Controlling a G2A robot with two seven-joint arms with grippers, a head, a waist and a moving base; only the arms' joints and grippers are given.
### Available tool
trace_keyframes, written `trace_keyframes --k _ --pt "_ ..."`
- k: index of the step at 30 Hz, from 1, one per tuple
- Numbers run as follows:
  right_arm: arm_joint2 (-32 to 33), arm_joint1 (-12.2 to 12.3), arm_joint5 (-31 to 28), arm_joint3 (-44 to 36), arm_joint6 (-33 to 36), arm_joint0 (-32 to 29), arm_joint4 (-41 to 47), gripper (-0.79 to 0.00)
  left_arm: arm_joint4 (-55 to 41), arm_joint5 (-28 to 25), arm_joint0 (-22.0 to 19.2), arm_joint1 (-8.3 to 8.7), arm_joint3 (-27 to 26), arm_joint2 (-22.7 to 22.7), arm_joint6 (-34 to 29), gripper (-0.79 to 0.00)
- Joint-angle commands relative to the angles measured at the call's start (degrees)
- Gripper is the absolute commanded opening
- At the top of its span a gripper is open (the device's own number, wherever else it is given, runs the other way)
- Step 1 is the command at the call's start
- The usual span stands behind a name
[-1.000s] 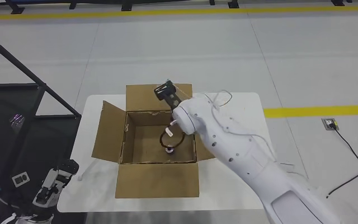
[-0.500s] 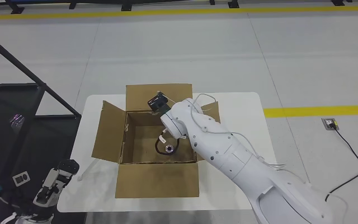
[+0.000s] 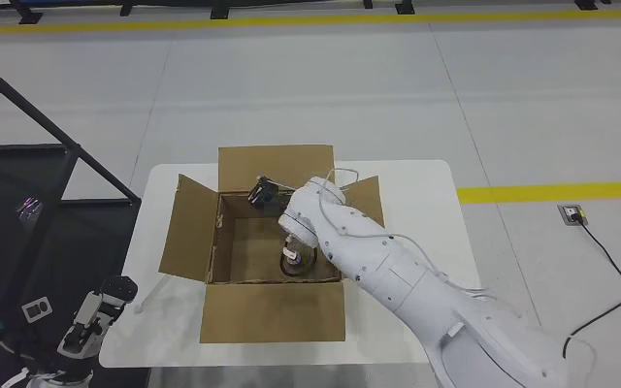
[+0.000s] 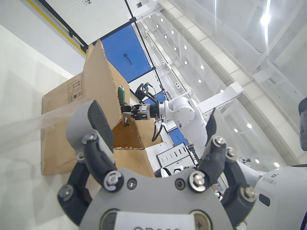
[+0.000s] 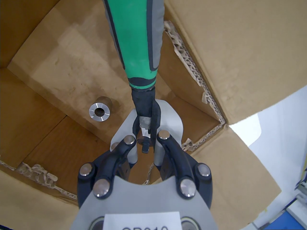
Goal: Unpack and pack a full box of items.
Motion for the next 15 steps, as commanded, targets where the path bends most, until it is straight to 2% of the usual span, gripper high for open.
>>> trace_keyframes --k 1,6,9,15 --pt "-1.23 -1.10 -3.06 2.77 -1.16 0.36 -0.75 -0.785 0.00 0.00 0.00 0.00 0.00 0.00 0.00 0.000" --pt "-2.84 -4.33 -11.81 11.43 -5.11 1.02 0.59 -0.785 0.00 0.00 0.00 0.00 0.00 0.00 0.00 0.000" --pt "-3.32 -6.32 -14.79 16.52 -6.54 1.01 1.69 -0.785 0.00 0.00 0.00 0.00 0.00 0.00 0.00 0.000" --pt "-3.61 -9.41 -13.56 24.80 -11.60 0.26 2.19 -0.785 0.00 0.00 0.00 0.00 0.00 0.00 0.00 0.000"
